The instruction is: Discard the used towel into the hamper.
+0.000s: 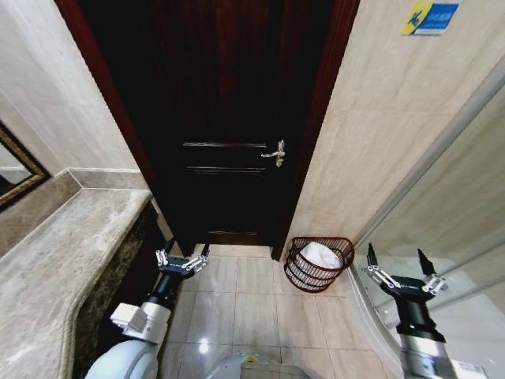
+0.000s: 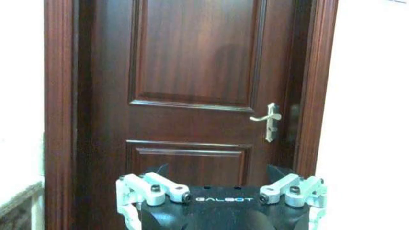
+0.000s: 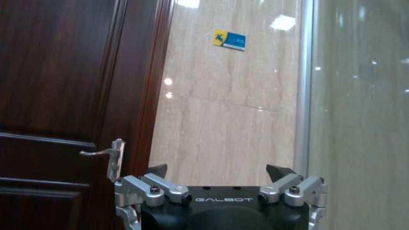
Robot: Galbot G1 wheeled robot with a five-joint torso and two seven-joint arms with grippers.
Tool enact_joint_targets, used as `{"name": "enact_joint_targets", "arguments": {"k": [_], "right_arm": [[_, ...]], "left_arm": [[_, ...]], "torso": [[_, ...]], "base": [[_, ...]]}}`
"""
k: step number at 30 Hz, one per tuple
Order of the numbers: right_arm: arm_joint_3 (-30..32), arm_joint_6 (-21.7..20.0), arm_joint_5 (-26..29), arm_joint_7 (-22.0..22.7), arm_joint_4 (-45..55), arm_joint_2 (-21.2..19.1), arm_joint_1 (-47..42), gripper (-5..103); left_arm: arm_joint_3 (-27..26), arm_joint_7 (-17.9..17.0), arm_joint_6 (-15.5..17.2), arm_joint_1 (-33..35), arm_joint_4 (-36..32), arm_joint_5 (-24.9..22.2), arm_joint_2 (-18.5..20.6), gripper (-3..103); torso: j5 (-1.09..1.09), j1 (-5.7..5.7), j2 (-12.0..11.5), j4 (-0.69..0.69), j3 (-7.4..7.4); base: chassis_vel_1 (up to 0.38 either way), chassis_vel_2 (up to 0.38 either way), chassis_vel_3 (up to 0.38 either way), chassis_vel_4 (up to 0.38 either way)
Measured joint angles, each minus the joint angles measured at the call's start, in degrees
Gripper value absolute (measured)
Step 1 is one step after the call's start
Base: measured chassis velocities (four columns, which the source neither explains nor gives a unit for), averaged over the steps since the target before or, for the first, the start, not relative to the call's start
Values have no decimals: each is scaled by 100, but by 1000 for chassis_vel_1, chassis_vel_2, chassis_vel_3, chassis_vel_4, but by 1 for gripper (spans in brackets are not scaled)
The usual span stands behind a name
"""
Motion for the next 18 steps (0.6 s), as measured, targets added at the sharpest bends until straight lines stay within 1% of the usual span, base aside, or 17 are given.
{"name": "enact_joint_targets", "arguments": {"k": [8, 18], "right_arm": [[0, 0, 3, 0, -1, 0, 0, 100], [0, 0, 6, -1, -1, 0, 1, 100]], "left_arm": [[0, 0, 0, 0, 0, 0, 0, 99], [0, 0, 0, 0, 0, 0, 0, 99]], "torso": [[0, 0, 0, -1, 0], [1, 0, 0, -1, 0]], "base": [[-46, -43, -47, -41], [-92, -94, -86, -95]]}}
